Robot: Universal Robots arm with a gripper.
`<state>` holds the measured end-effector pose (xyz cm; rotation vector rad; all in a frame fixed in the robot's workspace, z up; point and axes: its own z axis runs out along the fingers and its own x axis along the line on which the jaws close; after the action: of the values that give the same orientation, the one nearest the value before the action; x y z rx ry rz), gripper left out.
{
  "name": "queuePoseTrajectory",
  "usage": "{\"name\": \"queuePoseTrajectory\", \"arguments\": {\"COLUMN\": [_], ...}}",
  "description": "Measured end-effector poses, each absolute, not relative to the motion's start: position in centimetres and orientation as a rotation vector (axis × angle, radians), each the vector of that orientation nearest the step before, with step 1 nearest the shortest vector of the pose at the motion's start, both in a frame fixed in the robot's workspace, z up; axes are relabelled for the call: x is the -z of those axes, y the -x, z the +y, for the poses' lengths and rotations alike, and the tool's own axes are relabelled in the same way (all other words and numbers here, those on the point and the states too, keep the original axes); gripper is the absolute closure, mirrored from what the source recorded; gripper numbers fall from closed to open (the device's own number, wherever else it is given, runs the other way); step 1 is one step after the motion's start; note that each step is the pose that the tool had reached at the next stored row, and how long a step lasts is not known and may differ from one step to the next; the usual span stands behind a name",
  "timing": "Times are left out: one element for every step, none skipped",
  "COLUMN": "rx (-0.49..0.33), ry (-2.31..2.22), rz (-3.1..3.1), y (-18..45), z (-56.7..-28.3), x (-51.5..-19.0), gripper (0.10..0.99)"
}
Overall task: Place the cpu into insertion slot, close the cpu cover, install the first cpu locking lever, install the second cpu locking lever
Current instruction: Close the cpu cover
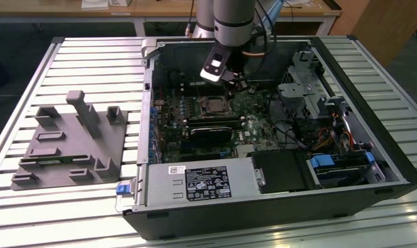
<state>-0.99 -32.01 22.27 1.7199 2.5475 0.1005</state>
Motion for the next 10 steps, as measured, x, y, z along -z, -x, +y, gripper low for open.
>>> {"name": "queuePoseTrajectory", "arguments": {"rx": [-0.101,-0.101,-0.101,-0.102,-0.102,-0.102,-0.102,-0.103,-0.103,-0.103], "ry": [-1.709,-1.699,-1.689,-1.678,-1.668,-1.658,-1.648,-1.637,-1.626,-1.616], "rz": [2.555,2.562,2.569,2.576,2.583,2.590,2.596,2.604,2.610,2.617], "y": [0.99,0.99,0.99,0.99,0.99,0.99,0.99,0.99,0.99,0.99], "z": [-32.01,-32.01,-32.01,-32.01,-32.01,-32.01,-32.01,-32.01,-32.01,-32.01], "x": [-22.27,-22.27,-22.27,-22.27,-22.27,-22.27,-22.27,-22.27,-22.27,-22.27], "gripper": [0.980,0.980,0.980,0.980,0.980,0.980,0.980,0.980,0.980,0.980]}}
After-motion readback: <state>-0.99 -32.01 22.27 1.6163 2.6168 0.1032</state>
